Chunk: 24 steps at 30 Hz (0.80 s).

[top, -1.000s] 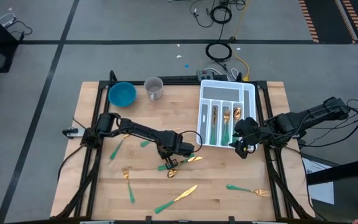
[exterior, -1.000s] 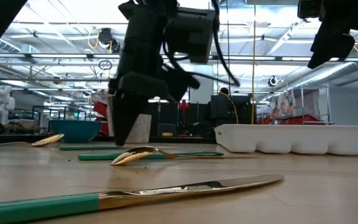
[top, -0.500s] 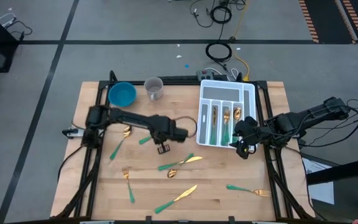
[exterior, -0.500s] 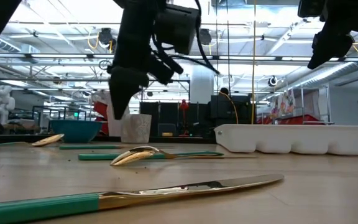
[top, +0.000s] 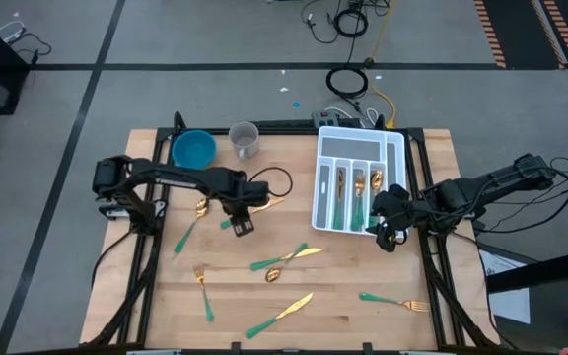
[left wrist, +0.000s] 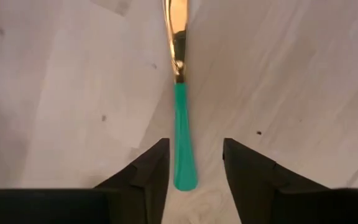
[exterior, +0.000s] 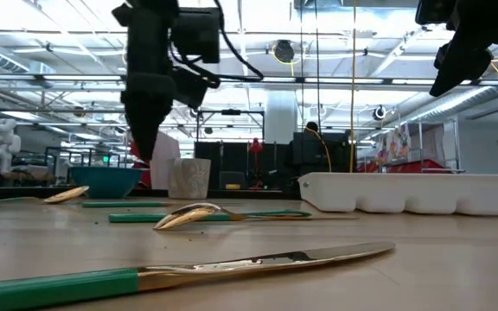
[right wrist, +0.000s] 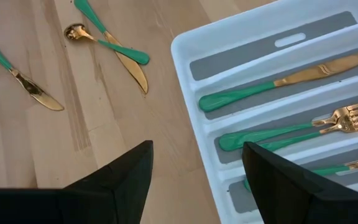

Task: Sort silverware
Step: Put the green table knife into the white cutlery tray

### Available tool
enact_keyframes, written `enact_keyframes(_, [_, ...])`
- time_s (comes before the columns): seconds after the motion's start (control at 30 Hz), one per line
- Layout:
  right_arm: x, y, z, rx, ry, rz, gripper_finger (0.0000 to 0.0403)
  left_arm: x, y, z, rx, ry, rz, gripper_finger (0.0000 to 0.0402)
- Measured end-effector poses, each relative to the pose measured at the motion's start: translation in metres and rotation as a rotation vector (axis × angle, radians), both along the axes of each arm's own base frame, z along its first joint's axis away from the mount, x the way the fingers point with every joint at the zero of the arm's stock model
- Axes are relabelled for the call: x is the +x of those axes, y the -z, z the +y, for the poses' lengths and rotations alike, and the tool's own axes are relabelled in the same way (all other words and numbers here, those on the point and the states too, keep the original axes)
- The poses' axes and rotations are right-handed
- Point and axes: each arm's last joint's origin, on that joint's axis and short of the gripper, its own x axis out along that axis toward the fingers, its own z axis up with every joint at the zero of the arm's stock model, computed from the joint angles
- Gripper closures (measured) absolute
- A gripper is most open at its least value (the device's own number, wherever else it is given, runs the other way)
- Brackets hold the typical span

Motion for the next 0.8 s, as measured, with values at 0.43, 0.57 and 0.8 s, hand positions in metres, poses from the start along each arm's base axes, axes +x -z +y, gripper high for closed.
enact_keyframes(0.43, [-0.001,0.001,0.000,-0.015,-0.010,0.011,0.0163,-0.006,0.028,0.004,0.014,-0.019,-0.046,0.0196])
enact_keyframes(0.57, [-0.001,0.001,0.000,-0.018,-0.013,0.013,0.0163,-0.008,0.032,0.006,0.038,-0.026,-0.036,0.0195])
enact_keyframes(0.8, [-0.001,0.001,-0.001,-0.031,-0.029,0.019,0.0163,-0.009,0.036,0.010,0.041,-0.041,-0.052,0.0195])
